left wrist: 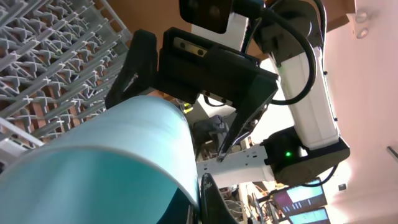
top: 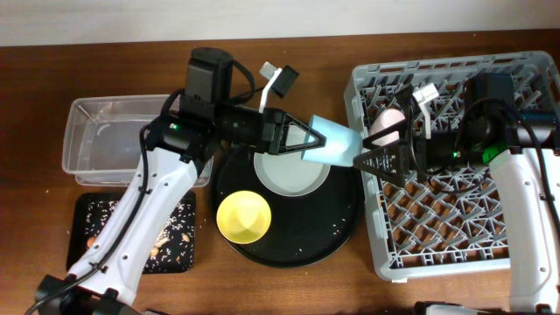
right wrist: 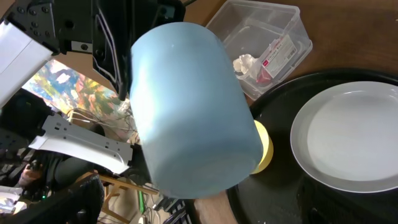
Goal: Sort waste into correct bins and load items into the dishwasher rack
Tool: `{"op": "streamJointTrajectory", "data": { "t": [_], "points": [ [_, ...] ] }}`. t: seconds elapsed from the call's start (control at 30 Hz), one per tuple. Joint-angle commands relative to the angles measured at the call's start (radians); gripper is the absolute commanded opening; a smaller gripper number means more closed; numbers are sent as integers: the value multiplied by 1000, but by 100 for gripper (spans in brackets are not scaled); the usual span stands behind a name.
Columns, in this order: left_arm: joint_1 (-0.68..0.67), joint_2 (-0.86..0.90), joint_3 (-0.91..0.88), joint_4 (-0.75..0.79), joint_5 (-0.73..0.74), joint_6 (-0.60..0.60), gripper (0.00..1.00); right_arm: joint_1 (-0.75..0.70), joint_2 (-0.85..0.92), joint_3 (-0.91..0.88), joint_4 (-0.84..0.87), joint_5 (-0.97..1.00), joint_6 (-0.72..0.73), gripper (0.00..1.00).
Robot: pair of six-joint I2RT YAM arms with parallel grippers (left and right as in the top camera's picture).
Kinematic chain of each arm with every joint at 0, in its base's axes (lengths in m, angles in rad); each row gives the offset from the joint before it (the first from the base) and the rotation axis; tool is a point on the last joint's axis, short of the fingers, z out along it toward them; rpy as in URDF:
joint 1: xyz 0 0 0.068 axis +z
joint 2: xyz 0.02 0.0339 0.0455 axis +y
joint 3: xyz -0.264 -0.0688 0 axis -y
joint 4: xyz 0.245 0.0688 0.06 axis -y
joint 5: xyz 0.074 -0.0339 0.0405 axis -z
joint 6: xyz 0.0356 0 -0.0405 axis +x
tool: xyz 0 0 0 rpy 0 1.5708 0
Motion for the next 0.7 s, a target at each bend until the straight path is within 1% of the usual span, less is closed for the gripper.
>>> {"op": "streamJointTrajectory", "data": {
  "t": [0.0,0.13,0.23,0.4,0.47,0.67],
  "points": [
    [-6,6,8,29,23,-27,0,41,0,-4,11,-19,-18,98],
    [-8,6,8,29,23,-28,0,66,0,-4,65,-33,-18,98],
    [-21,6,8,29,23,-28,0,68,0,-4,71,-45,-18,100],
    [-43,6,8,52,22,-28,0,68,0,-4,67,-43,-18,91],
    [-43,6,8,52,23,-28,0,68,0,-4,68,-43,-18,82],
    [-56,6,8,57,22,-28,0,68,0,-4,69,-43,-18,81]
  ]
}}
